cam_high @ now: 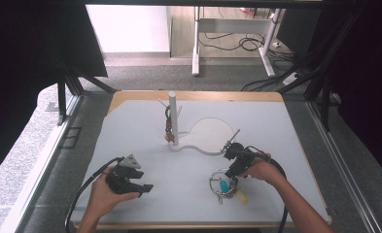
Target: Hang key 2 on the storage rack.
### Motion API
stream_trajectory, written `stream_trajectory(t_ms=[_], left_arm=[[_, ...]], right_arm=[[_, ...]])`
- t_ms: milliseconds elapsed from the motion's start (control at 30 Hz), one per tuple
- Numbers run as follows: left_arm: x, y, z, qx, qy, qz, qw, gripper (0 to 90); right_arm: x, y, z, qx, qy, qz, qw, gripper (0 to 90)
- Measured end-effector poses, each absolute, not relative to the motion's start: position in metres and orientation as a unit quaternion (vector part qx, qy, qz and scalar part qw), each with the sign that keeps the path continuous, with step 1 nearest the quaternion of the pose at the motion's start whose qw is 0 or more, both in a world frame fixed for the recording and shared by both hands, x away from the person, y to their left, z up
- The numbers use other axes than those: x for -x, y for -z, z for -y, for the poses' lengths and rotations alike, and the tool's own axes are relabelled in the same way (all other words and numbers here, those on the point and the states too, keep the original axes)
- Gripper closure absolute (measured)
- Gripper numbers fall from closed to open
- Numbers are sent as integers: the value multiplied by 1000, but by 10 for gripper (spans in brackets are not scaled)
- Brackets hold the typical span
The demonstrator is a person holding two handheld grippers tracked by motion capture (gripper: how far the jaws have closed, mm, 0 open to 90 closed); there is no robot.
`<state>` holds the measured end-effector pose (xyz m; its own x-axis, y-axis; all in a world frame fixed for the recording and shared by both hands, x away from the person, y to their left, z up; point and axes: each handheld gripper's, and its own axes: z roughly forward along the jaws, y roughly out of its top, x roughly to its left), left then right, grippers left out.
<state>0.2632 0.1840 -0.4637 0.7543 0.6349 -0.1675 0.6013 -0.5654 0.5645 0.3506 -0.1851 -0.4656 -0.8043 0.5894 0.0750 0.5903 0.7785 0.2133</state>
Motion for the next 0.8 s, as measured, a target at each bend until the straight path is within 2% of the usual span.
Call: stream_trajectory(t_ms=[400, 667, 800], left_arm=[[-264, 466, -182, -888, -28, -349, 299, 373], [-264, 467, -182, -888, -28, -350, 298, 373], [-264, 468, -182, -888, -31, -352, 295, 373]], right_arm=[[-357, 478, 179, 318, 81, 944, 16, 689], [-360, 478, 183, 329, 75, 941, 16, 831], [-359, 476, 184, 329, 78, 941, 12, 840]])
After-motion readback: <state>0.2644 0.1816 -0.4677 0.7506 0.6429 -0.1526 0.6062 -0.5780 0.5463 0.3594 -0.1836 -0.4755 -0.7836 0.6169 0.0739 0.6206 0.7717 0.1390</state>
